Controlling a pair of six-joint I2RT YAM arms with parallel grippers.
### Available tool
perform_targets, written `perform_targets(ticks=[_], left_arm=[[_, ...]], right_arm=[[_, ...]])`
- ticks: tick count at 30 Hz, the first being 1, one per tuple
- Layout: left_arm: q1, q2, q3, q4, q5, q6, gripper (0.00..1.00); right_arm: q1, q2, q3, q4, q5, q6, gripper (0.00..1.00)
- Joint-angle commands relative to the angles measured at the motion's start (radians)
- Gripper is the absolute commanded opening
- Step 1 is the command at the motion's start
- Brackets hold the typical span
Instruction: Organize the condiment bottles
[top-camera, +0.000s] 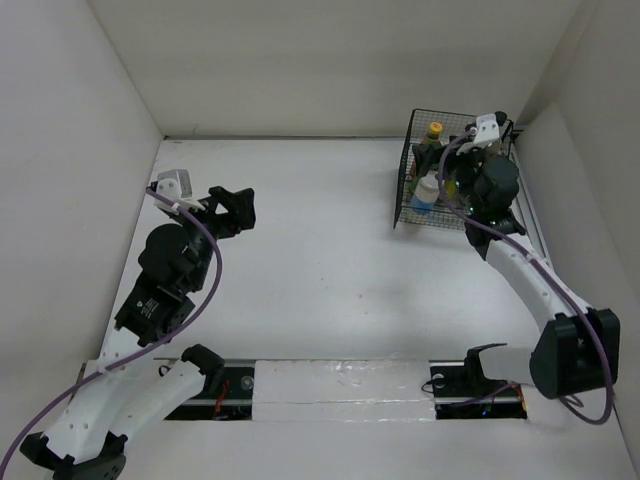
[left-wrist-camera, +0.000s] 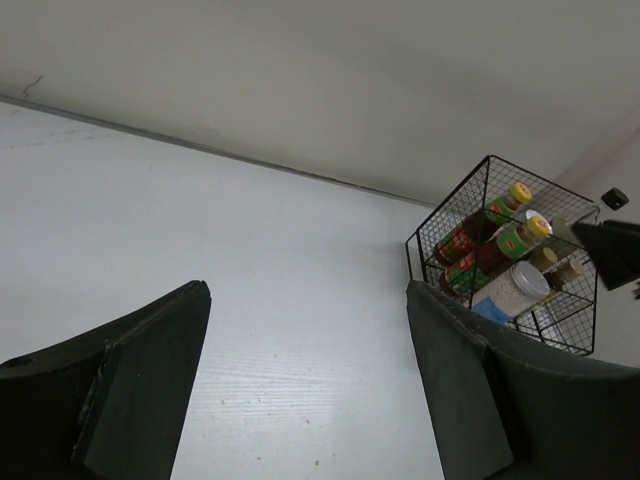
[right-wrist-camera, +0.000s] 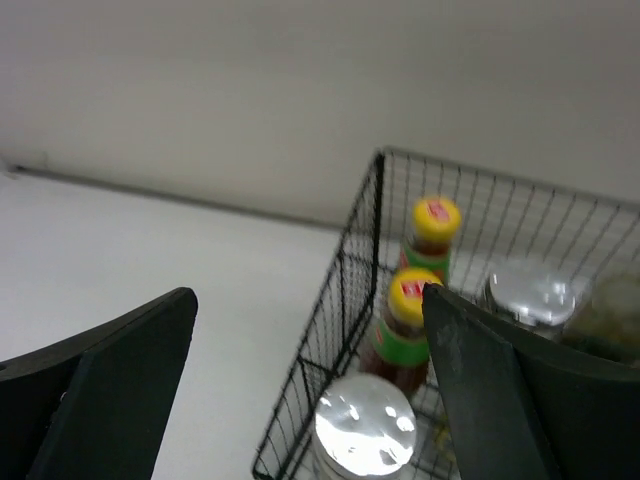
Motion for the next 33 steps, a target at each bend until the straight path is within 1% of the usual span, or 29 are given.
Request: perform_targets(ticks=[1, 3, 5, 6, 8, 9, 12, 13, 14, 16, 17, 20, 25, 33], left_arm=[[0.005, -0.009, -0.001, 0.039, 0.008, 0.009, 0.76], [0.005, -0.018, 0.008, 0.028, 0.019, 0.009, 0.76], [0.005, -0.018, 0.008, 0.028, 0.019, 0.009, 0.8], [0.005, -0.028, 0.008, 0.037, 0.019, 0.009, 0.8], [0.005, -0.028, 0.008, 0.038, 0.019, 0.009, 0.81], [0.005, -0.028, 0.008, 0.038, 0.019, 0.009, 0.82], [0.005, -0.048, 0.008, 0.038, 0.019, 0.009, 0.83], [0.005, -0.048, 0.008, 0.038, 0.019, 0.009, 0.84], [0.005, -0.057, 0.008, 0.038, 0.019, 0.009, 0.84], [0.005, -0.066, 0.008, 0.038, 0.019, 0.009, 0.86], [0.005, -0.066, -0.001, 0.038, 0.019, 0.009, 0.86], [0.005, -0.066, -0.001, 0.038, 0.019, 0.009, 0.86], [0.005, -0.066, -0.001, 0.038, 0.028, 0.018, 0.86], [0.005, -0.037, 0.008, 0.038, 0.048, 0.018, 0.86]], right_arm=[[0.071, -0.083, 0.098, -0.028, -0.003, -0.036, 1.0], [0.139, -0.092, 0.143, -0.057, -0.02, -0.046, 1.0], [0.196, -0.092, 0.163, -0.079, -0.054, -0.073, 1.0], [0.257, -0.075, 0.181, -0.088, -0.068, -0.087, 1.0], [0.321, -0.046, 0.201, -0.1, -0.086, -0.098, 1.0], [0.385, -0.026, 0.211, -0.111, -0.111, -0.098, 1.0], [0.466, 0.072, 0.232, -0.111, -0.163, -0.086, 1.0], [0.516, 0.1, 0.243, -0.111, -0.172, -0.085, 1.0], [0.539, 0.152, 0.243, -0.111, -0.172, -0.085, 1.0], [0.605, 0.199, 0.243, -0.111, -0.181, -0.073, 1.0], [0.624, 0.239, 0.243, -0.111, -0.182, -0.073, 1.0], [0.682, 0.293, 0.214, -0.079, -0.182, -0.052, 1.0], [0.742, 0.391, 0.192, -0.079, -0.172, -0.052, 1.0], [0.766, 0.424, 0.172, -0.069, -0.163, -0.061, 1.0]])
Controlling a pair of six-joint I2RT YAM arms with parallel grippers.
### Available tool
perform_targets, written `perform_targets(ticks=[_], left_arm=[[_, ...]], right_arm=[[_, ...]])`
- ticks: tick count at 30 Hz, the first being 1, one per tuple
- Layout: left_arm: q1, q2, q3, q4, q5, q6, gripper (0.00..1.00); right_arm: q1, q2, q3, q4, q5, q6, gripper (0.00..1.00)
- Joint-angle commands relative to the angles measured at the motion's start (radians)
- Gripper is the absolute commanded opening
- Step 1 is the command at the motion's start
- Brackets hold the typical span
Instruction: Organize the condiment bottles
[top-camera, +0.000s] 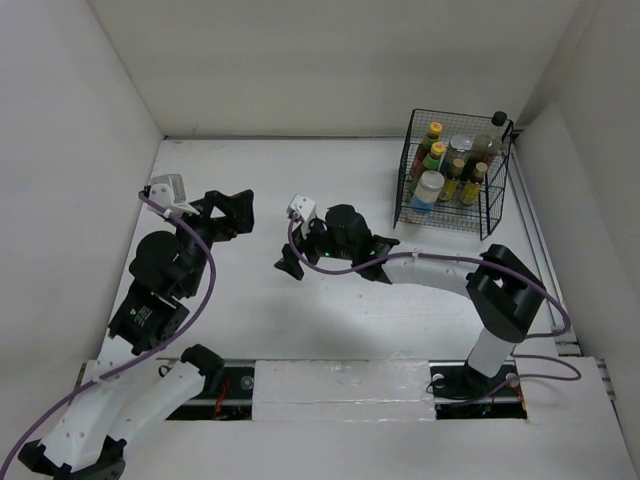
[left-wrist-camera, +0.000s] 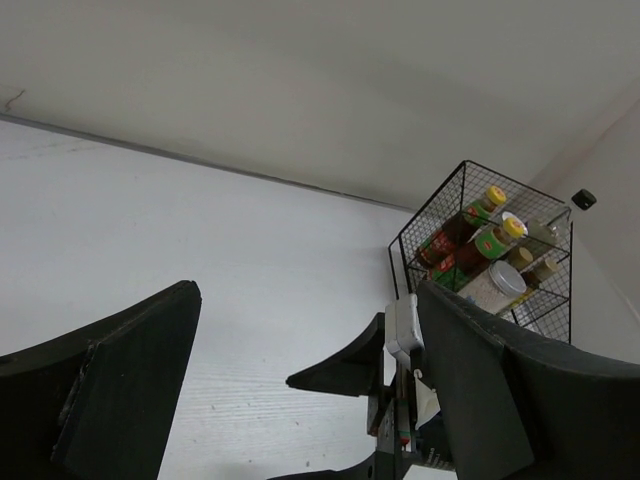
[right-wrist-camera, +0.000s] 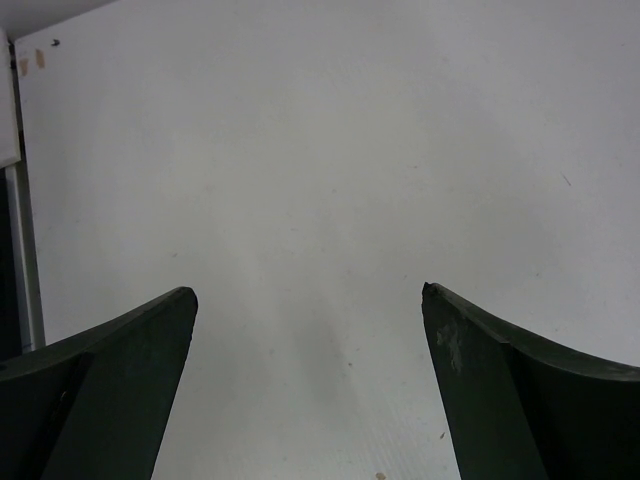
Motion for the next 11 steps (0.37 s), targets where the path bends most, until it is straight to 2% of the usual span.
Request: perform_targets(ticks=[1, 11], left_arm=[[0.005, 0.013, 0.008, 0.037, 0.021, 0.014, 0.86], [0.005, 0.004, 0.008, 0.048, 0.047, 0.023, 0.86]], right_arm=[[0.007, 0.004, -0.003, 0.056, -0.003, -0.003, 1.0], [0.007, -0.034, 0.02, 0.042, 0.04, -0.003, 1.0]])
